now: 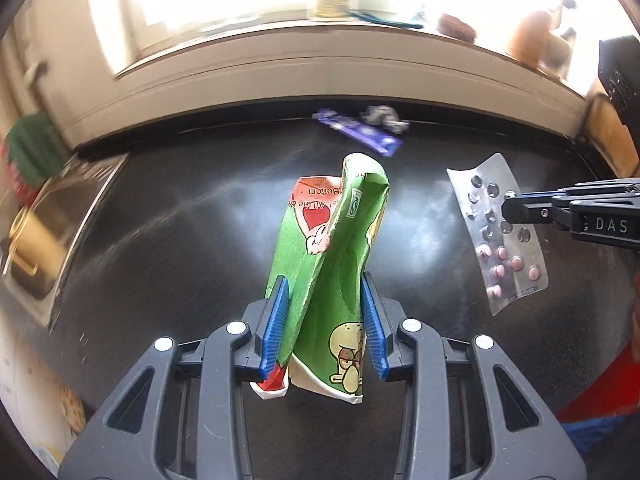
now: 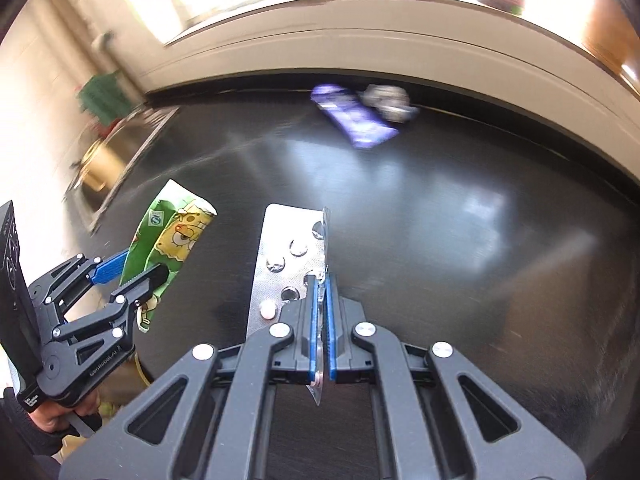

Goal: Collect trash
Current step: 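Carry bag and blister pack over the bin and open both tools to drop them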

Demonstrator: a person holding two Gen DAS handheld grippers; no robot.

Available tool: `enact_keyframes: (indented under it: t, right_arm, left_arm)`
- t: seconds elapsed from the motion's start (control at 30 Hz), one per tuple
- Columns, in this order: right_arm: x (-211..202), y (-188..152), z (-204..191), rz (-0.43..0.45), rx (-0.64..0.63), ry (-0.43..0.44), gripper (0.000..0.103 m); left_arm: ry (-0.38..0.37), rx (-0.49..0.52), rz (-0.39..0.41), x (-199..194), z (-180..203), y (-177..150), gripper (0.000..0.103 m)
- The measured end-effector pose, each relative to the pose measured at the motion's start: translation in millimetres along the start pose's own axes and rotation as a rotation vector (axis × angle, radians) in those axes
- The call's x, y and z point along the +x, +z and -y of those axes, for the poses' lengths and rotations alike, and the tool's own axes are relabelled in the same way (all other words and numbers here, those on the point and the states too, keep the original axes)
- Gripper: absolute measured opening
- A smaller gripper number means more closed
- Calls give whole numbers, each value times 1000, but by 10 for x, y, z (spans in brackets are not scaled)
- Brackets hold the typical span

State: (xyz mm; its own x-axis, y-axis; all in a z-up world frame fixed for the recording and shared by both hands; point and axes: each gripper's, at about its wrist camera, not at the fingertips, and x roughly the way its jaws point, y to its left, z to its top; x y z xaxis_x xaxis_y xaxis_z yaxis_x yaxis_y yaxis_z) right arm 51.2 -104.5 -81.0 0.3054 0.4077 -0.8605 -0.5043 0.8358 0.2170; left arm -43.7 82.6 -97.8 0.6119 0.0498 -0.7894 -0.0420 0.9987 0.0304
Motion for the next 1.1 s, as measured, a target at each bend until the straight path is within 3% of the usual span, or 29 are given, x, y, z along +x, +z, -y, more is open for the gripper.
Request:
enact_keyframes:
  t: [0.27, 0.47, 0.6, 0.87, 1.1]
  right_arm:
    - [568, 87, -1654, -98, -334, 208, 5]
    - [985, -271, -2869, -221, -597, 348, 5]
    - [1271, -585, -3556, -309, -730, 396, 5]
    - [1833, -981, -4285, -375, -886, 361, 5]
    - [2218, -1158, -4451, -419, -941, 307, 5]
  left_arm:
    - [241, -293, -39, -529, -1081, -829, 36]
    - [386, -556, -109, -863, -1688, -1653, 36]
    - [437, -727, -158, -977, -1961, -2203, 36]
    - [449, -938, -206, -804, -2454, -2911, 36]
    - [437, -967, -233, -547, -2716, -3064, 36]
